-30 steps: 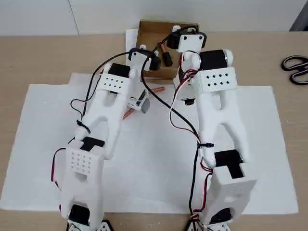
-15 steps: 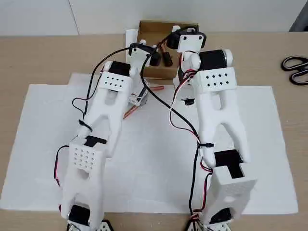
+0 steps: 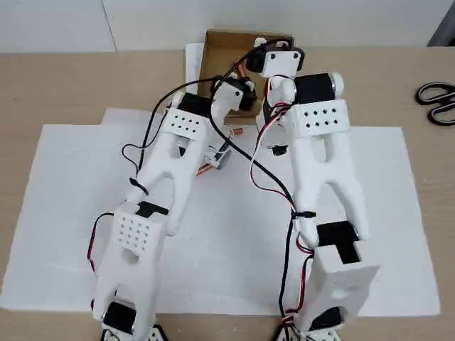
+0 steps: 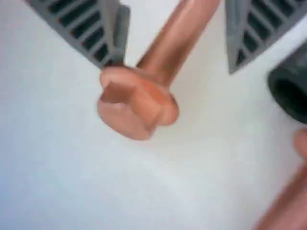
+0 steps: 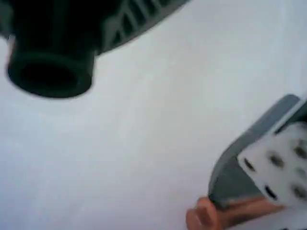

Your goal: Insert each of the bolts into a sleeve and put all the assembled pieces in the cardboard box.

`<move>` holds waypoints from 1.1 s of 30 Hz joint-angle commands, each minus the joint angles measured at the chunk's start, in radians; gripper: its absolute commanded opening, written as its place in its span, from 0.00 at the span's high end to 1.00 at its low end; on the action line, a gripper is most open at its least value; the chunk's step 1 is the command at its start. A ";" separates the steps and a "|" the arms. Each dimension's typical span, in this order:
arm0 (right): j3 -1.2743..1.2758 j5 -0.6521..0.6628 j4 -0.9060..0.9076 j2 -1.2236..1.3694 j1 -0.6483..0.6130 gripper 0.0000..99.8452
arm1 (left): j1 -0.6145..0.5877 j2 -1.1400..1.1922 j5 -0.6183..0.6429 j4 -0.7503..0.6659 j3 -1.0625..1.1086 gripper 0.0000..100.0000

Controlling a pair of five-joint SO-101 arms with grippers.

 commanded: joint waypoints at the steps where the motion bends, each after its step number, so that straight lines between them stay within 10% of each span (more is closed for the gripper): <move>1: -0.003 0.009 0.007 -0.021 0.004 1.00 | -0.003 -0.009 -0.009 0.002 -0.031 0.86; 33: -0.003 0.008 0.005 -0.021 0.004 1.00 | 0.054 0.074 -0.005 0.129 -0.219 0.99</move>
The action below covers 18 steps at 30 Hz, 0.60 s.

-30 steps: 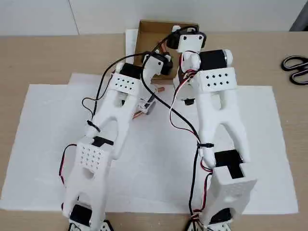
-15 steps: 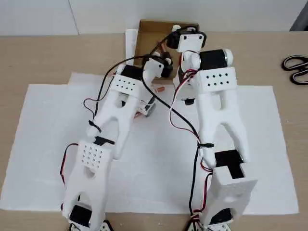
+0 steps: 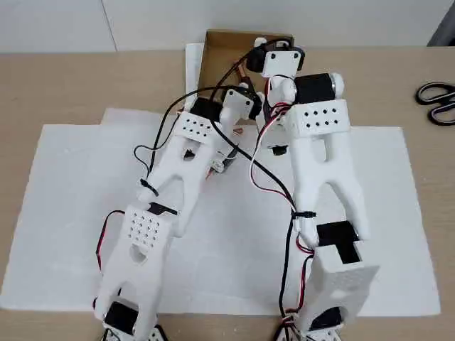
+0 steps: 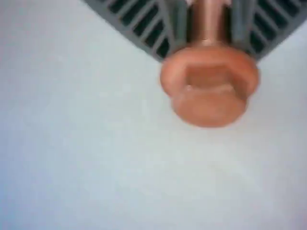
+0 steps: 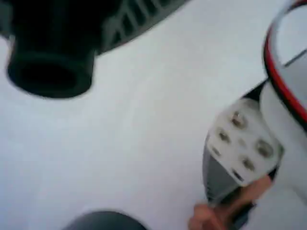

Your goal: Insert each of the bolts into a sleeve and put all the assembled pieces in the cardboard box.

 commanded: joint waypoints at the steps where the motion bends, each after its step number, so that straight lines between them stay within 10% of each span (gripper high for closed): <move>1: -0.003 0.008 0.005 -0.021 0.004 1.00 | 0.008 -0.018 0.000 0.031 -0.105 0.99; 18: -0.003 0.040 0.008 -0.028 0.007 1.00 | -0.114 -0.374 0.035 0.032 0.048 0.99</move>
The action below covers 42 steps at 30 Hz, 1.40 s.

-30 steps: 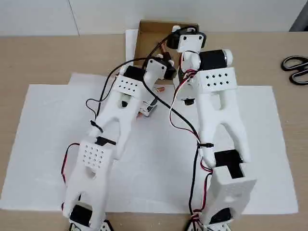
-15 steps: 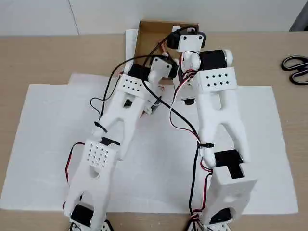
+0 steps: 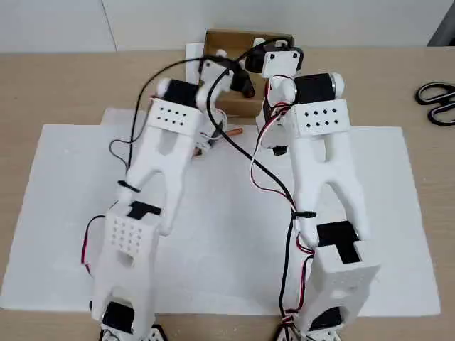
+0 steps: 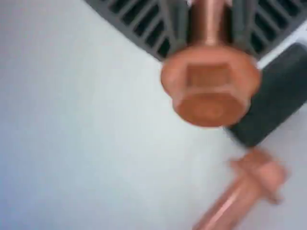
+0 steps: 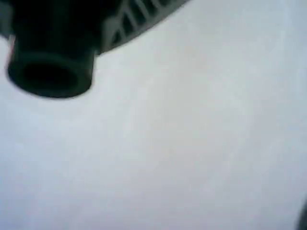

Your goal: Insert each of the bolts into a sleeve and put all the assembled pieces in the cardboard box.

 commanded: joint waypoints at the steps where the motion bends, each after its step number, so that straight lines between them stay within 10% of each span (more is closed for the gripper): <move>1: -0.003 0.014 0.008 -0.028 0.008 1.00 | -0.035 -0.212 0.005 0.018 0.070 0.99; 23: 0.238 0.040 -0.044 -0.605 0.005 0.99 | -0.203 -0.776 0.097 0.015 0.538 0.99; 38: 1.157 0.124 -0.783 -1.109 0.082 1.00 | -0.196 -0.804 0.106 -0.011 0.587 0.99; 42: 1.274 0.115 -0.881 -1.115 0.079 1.00 | -0.196 -0.812 0.290 -0.060 0.621 0.99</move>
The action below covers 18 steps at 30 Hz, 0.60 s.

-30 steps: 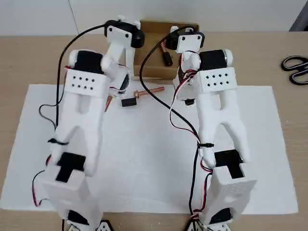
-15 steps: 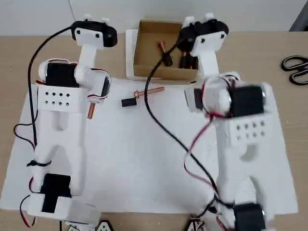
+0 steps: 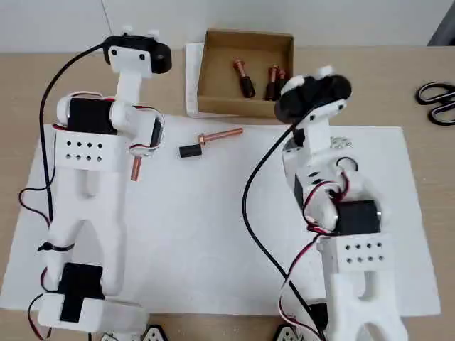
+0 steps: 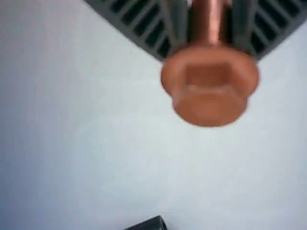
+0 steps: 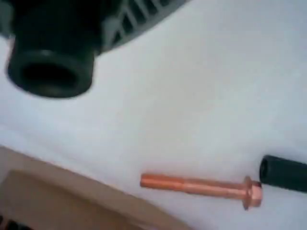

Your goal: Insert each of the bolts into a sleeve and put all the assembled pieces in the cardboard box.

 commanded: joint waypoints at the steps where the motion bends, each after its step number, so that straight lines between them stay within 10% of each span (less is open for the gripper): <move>1: 0.052 -0.005 -0.094 -0.033 -0.001 1.00 | 0.005 -0.041 0.149 -0.049 0.001 0.99; 8: 0.095 -0.232 -0.162 -0.033 -0.070 0.99 | 0.094 -0.044 0.196 -0.083 -0.010 0.99; 18: 0.181 -0.233 -0.246 -0.035 -0.197 1.00 | 0.252 -0.043 0.304 -0.170 -0.160 0.99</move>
